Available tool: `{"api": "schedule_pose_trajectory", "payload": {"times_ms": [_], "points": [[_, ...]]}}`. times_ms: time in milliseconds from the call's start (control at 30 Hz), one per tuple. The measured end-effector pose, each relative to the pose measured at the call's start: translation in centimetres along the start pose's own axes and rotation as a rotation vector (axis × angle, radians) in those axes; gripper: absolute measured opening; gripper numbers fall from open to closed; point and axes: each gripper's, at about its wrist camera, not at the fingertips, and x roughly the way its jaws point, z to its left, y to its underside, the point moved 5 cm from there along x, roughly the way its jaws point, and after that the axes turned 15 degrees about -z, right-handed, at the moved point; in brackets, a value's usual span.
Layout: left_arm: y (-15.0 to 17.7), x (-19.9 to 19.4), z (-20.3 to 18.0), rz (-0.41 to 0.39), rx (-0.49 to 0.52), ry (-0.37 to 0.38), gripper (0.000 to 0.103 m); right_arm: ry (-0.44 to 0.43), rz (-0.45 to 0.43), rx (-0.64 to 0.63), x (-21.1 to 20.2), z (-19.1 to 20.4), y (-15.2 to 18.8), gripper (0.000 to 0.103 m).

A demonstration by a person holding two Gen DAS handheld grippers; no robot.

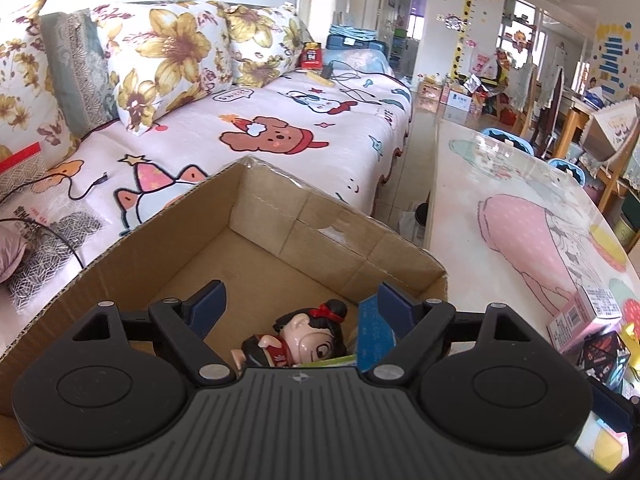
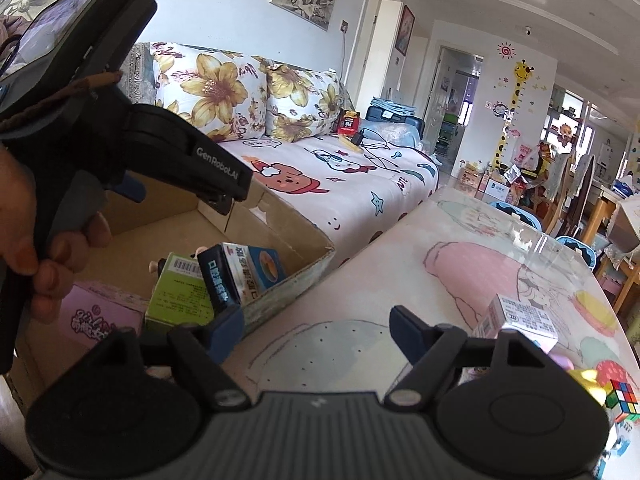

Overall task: Organize rigid objects
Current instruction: 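Move both open tools back over the table toward the remaining toys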

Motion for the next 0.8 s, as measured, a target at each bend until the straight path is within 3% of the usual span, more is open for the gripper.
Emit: {"api": "schedule_pose_trajectory", "payload": {"times_ms": [800], "points": [[1.8, -0.8, -3.4, -0.040, 0.247, 0.114, 0.103, 0.155, -0.001, 0.130, -4.3, -5.5, 2.8, 0.089]]}}
